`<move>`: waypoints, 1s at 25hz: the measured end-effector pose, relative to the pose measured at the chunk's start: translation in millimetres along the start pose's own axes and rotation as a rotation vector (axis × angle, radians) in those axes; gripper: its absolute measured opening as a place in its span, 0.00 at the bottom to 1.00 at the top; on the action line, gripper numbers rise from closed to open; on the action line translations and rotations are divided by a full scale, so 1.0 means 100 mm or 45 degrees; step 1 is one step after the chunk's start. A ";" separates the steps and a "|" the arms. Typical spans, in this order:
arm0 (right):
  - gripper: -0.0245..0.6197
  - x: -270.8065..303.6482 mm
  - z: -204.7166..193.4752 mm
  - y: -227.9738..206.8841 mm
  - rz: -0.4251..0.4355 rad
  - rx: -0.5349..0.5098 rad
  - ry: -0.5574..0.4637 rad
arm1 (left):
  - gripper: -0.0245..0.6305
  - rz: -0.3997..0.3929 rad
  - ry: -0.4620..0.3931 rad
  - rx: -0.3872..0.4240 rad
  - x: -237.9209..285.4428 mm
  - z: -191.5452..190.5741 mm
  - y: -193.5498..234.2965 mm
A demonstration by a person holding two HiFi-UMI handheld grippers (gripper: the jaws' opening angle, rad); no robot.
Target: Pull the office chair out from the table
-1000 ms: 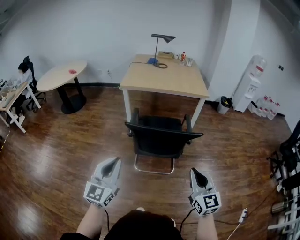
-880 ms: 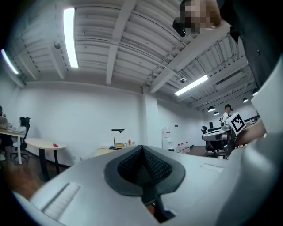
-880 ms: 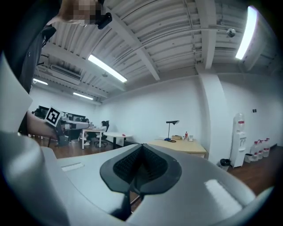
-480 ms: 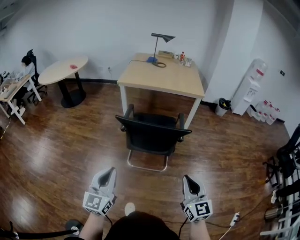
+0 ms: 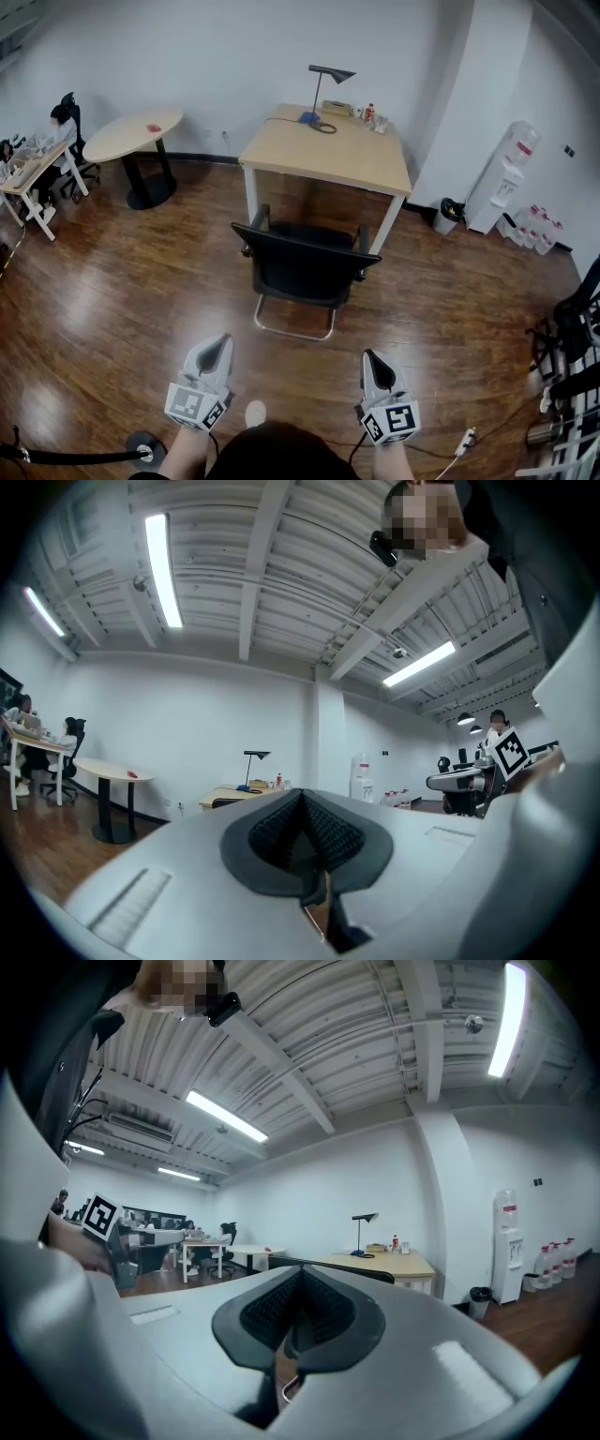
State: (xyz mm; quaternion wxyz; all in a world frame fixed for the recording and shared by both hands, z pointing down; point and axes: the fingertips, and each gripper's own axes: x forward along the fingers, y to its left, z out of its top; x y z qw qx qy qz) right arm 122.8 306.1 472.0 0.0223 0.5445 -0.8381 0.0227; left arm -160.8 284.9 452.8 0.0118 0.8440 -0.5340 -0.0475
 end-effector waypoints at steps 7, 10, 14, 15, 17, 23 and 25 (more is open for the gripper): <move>0.06 -0.04 -0.05 0.03 -0.003 0.020 0.018 | 0.04 -0.024 0.003 0.022 0.00 0.02 -0.02; 0.06 -0.03 -0.04 0.01 -0.004 0.031 0.010 | 0.04 -0.040 0.009 0.021 0.02 0.00 -0.04; 0.06 0.00 -0.02 0.01 0.006 0.032 0.008 | 0.04 -0.050 0.010 0.013 0.03 -0.01 -0.05; 0.06 0.00 -0.02 0.03 0.010 0.028 0.011 | 0.04 -0.051 0.012 0.011 0.03 -0.01 -0.05; 0.06 0.00 -0.04 0.06 0.015 0.020 0.018 | 0.04 -0.048 0.019 0.009 0.01 -0.02 -0.03; 0.06 0.01 -0.09 0.03 0.012 0.020 0.034 | 0.04 -0.050 0.027 0.013 0.01 -0.06 0.00; 0.06 0.01 -0.08 0.00 0.010 0.021 0.040 | 0.04 -0.053 0.029 0.016 0.03 -0.06 0.00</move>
